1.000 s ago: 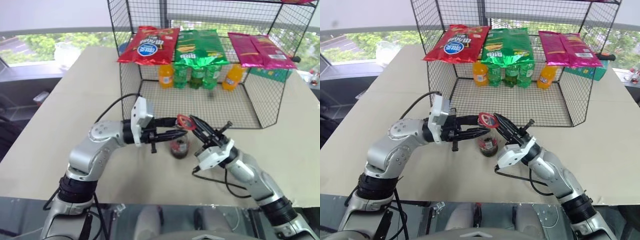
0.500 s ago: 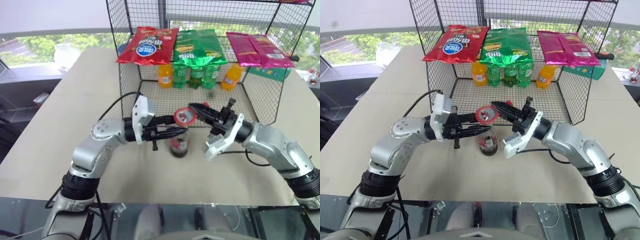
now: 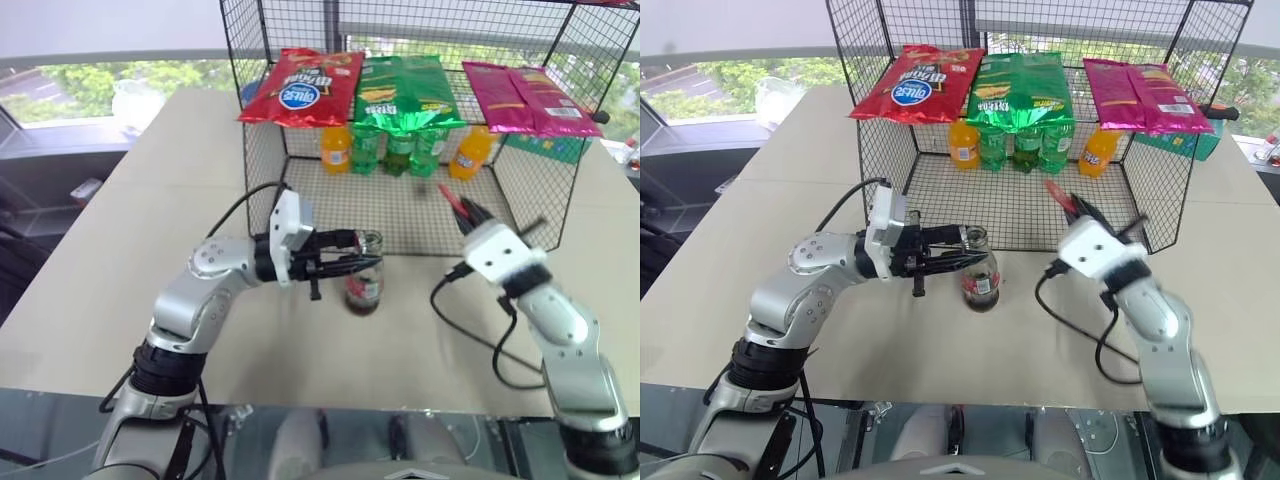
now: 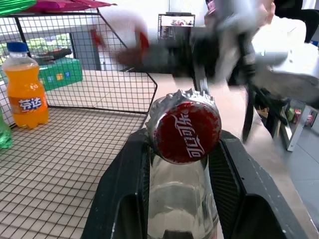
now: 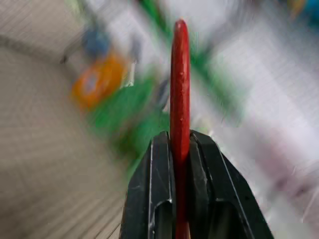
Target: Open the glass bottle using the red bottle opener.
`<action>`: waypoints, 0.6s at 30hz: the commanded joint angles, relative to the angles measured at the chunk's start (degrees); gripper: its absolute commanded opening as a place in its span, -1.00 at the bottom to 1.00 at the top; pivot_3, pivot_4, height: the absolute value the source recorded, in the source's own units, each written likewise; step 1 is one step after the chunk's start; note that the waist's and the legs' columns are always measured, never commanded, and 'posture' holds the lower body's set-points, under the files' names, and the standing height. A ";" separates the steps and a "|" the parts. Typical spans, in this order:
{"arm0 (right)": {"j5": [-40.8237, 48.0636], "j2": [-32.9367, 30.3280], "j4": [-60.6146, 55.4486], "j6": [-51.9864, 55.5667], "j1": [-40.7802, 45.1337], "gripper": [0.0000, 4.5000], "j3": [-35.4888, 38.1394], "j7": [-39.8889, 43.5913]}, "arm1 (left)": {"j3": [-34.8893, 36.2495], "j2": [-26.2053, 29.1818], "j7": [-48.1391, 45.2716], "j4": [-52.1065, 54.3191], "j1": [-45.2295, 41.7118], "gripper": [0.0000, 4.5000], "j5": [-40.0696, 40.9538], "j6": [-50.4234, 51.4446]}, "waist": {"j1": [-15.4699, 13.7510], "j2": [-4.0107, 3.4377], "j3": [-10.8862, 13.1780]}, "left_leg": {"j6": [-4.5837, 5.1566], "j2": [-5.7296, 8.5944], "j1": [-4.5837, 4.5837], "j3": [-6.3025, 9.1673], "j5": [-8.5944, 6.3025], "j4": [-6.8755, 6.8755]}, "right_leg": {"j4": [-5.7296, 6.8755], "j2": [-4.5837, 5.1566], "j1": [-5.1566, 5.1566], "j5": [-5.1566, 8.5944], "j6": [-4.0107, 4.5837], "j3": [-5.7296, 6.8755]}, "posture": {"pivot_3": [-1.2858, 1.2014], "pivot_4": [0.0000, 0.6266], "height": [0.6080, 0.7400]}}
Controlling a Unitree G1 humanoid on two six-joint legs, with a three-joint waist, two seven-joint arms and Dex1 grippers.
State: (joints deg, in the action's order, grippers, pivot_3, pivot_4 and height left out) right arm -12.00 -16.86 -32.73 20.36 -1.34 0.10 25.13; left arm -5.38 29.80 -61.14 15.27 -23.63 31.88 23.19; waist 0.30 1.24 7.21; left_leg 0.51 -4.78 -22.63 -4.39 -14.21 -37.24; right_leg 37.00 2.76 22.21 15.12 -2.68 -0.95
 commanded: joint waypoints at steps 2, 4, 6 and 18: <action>12.44 2.41 -7.70 23.81 -1.39 -1.00 0.76 5.18 | -1.01 0.08 1.63 1.48 0.89 -0.51 -1.21 0.58 | 0.43 -0.11 0.07 | 0.00 0.00 -0.01 0.01 0.00 0.00 | 0.00 0.00 0.02 0.00 0.00 -0.01 | 0.03 -0.52 1.00; 16.50 3.28 -8.68 32.72 -0.87 -1.00 1.15 5.66 | -1.10 0.09 2.09 1.99 0.95 -0.51 -1.20 0.78 | 0.37 -0.11 0.07 | 0.00 0.00 -0.03 0.01 0.00 0.00 | 0.00 0.01 0.03 0.00 0.01 -0.01 | 0.03 -0.52 1.00; 19.16 3.93 -8.80 38.29 -0.07 -1.00 1.65 5.08 | -1.11 0.22 2.41 2.44 1.11 -0.51 -1.12 0.90 | 0.33 -0.10 0.07 | 0.00 0.01 -0.07 0.07 0.00 0.00 | -0.02 0.01 0.04 0.01 0.01 0.04 | 0.03 -0.52 1.00; 24.91 -0.86 -7.65 45.20 4.45 1.00 3.36 1.84 | 0.44 1.05 1.21 2.83 2.99 -0.51 0.02 -0.46 | 0.24 -0.10 0.08 | 0.00 0.04 -0.24 0.12 -0.01 0.10 | -0.16 0.01 0.15 0.00 -0.01 0.10 | 0.03 -0.52 1.00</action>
State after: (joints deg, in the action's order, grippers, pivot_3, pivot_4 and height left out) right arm 12.78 -16.12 -38.09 68.06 2.70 3.53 27.18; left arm -4.96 30.24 -59.71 18.30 -21.46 32.08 22.91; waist 0.54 1.14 7.28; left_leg 0.51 -4.73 -22.88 -4.27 -14.22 -37.14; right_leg 36.84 2.77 22.37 15.13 -2.68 -0.86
